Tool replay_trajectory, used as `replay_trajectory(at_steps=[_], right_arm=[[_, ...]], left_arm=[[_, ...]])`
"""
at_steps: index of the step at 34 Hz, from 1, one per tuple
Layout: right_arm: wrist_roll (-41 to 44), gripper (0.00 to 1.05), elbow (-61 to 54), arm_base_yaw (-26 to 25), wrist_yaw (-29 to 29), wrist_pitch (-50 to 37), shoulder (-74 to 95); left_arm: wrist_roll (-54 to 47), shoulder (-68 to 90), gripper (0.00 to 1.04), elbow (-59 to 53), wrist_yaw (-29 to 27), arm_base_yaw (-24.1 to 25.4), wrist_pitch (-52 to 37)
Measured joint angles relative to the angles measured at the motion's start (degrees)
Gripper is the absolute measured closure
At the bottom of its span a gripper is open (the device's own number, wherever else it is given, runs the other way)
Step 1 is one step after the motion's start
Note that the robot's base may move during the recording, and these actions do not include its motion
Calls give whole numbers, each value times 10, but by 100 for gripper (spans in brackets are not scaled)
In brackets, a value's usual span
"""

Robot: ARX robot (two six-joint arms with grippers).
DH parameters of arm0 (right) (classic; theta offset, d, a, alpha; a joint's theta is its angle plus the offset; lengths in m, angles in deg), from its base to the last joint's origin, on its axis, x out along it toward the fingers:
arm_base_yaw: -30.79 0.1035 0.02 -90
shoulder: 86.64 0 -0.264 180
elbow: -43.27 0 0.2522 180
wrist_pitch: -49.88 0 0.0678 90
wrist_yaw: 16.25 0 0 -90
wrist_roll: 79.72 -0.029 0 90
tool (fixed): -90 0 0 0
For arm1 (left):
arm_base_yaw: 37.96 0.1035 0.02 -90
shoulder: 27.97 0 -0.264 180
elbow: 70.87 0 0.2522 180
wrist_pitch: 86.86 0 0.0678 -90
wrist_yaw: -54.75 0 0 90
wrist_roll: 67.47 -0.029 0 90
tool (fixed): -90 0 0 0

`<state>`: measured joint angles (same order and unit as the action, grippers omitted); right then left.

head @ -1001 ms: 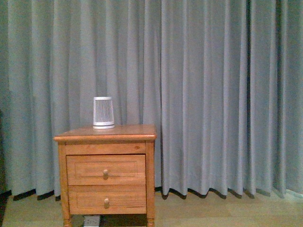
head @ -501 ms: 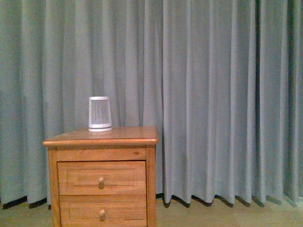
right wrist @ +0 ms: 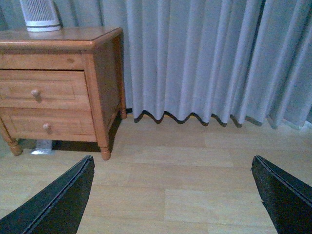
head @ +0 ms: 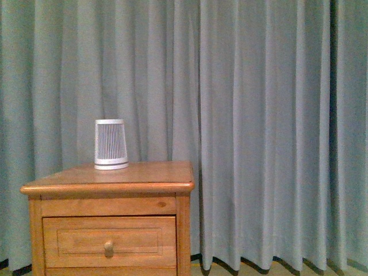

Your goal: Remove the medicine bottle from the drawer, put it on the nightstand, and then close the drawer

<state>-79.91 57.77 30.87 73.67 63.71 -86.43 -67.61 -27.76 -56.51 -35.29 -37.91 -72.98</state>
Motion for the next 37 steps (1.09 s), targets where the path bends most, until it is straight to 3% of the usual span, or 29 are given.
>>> replay_trajectory(at_steps=[18,22,24,28,37], right_arm=[[0,7,0,0,0,0,0],[0,7,0,0,0,0,0],[0,7,0,0,1,0,0],[0,7,0,0,1,0,0],[0,7,0,0,1,0,0]], left_arm=[[0,0,7,0,0,0,0],[7,43,7,26,45,14,75],[5,85,7,28,52,20,68],[0,177,7,28,67,30,-29],[-21,574,7,82,43,26,-419]])
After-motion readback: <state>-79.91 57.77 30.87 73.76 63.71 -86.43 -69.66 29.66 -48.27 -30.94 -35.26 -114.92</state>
